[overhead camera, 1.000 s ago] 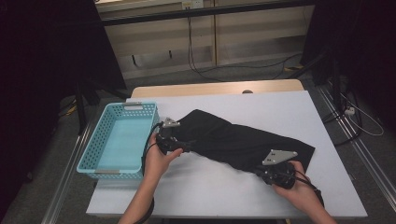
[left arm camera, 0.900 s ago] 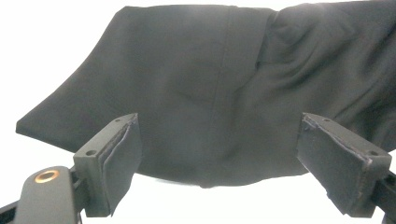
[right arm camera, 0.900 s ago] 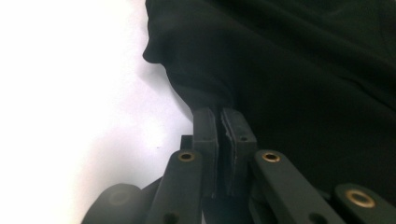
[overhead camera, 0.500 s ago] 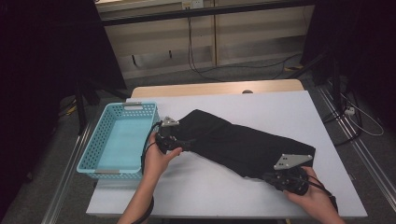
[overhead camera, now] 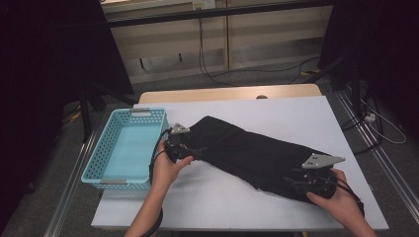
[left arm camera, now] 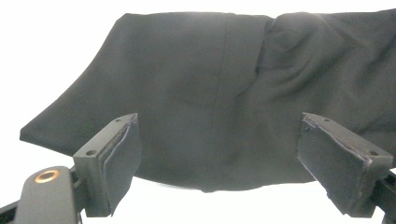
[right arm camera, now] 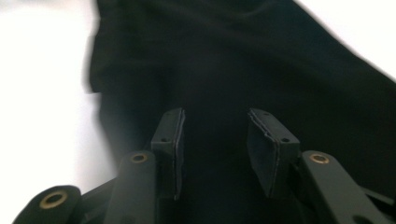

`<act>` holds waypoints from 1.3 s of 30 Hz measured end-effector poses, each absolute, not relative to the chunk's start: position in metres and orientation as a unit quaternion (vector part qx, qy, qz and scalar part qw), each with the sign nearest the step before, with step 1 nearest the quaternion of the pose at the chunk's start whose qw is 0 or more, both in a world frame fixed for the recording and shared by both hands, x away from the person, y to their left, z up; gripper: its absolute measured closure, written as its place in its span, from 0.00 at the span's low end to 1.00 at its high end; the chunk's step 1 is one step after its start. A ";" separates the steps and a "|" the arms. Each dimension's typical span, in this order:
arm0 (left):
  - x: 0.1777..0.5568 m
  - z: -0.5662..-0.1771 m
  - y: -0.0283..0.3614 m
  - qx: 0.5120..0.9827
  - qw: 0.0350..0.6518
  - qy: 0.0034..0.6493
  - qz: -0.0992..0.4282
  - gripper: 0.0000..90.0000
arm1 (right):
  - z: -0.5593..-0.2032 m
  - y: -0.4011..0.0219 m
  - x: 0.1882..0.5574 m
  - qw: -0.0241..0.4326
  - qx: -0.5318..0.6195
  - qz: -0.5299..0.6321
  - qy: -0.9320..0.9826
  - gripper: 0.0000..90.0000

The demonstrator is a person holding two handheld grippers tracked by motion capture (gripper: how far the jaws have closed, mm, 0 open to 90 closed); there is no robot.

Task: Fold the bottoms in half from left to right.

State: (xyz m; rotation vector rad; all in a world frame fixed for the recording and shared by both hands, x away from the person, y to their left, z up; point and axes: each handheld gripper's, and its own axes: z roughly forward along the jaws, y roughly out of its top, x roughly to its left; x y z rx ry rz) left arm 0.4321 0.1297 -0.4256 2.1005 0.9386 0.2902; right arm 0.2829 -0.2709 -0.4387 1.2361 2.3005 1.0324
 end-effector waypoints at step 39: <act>0.473 -0.427 0.120 0.830 0.386 0.370 0.157 0.38 | -0.443 -0.290 0.303 0.211 0.499 0.359 0.760 0.36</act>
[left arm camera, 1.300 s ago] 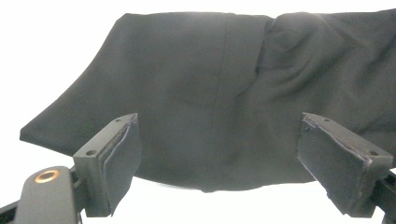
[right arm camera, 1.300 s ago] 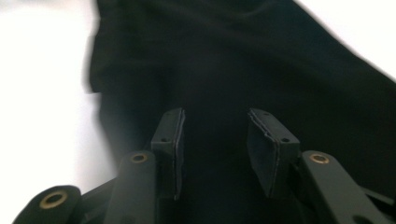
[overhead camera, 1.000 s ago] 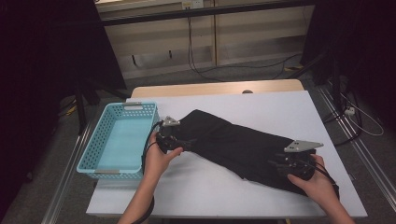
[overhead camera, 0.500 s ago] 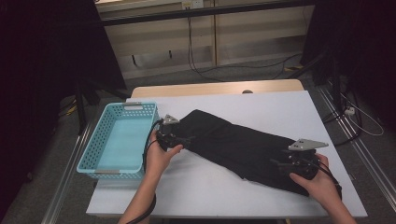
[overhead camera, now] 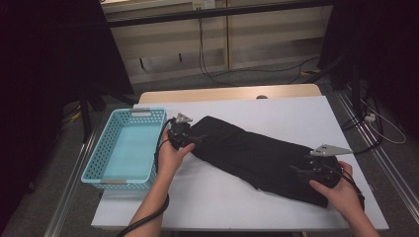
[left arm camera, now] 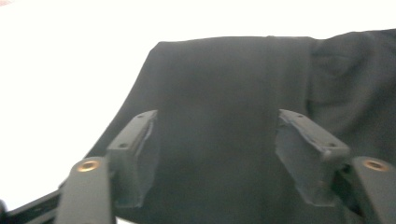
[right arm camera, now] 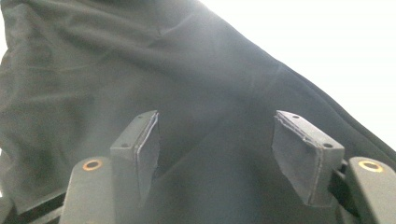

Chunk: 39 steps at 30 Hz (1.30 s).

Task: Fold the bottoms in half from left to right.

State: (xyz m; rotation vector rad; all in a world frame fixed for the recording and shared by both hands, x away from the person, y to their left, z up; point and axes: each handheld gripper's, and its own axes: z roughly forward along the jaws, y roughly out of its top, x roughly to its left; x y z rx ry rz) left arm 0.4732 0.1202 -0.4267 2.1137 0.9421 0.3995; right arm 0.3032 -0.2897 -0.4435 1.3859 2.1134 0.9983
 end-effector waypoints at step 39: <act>0.520 -0.448 0.126 0.817 0.312 0.469 0.120 0.68 | -0.442 -0.282 0.301 0.199 0.484 0.368 0.769 0.31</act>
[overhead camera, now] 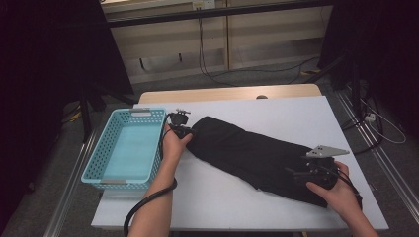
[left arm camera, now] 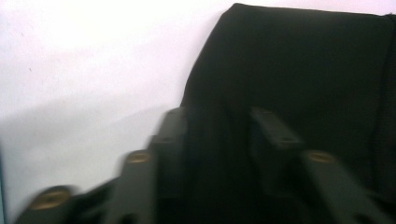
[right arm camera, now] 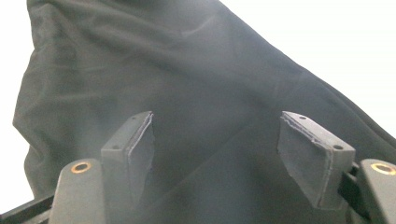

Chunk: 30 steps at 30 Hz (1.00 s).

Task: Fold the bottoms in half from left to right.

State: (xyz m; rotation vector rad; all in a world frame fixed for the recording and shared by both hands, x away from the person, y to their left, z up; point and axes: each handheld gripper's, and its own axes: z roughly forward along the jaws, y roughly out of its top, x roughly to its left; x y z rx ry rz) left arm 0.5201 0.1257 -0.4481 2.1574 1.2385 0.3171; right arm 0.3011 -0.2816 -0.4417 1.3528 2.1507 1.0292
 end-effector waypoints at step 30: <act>0.517 -0.443 0.129 0.806 0.288 0.496 0.149 0.34 | -0.440 -0.281 0.301 0.196 0.482 0.373 0.768 0.30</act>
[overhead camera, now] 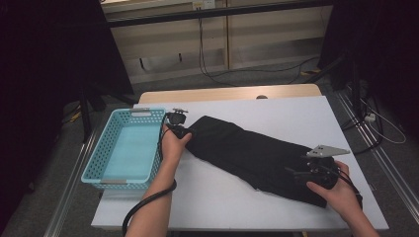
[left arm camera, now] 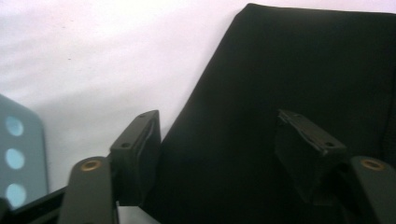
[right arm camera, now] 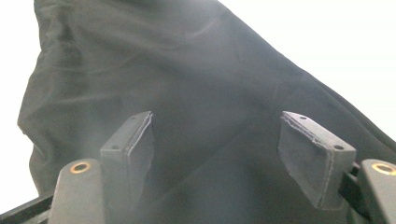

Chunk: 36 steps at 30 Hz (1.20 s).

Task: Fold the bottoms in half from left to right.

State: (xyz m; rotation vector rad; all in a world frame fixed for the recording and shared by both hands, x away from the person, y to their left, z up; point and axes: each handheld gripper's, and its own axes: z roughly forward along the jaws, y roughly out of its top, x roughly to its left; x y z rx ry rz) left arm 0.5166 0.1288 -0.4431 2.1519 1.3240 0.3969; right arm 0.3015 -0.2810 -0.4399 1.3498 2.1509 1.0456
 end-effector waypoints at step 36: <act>0.515 -0.420 0.136 0.777 0.304 0.543 0.092 0.93 | -0.440 -0.278 0.303 0.190 0.479 0.382 0.767 0.28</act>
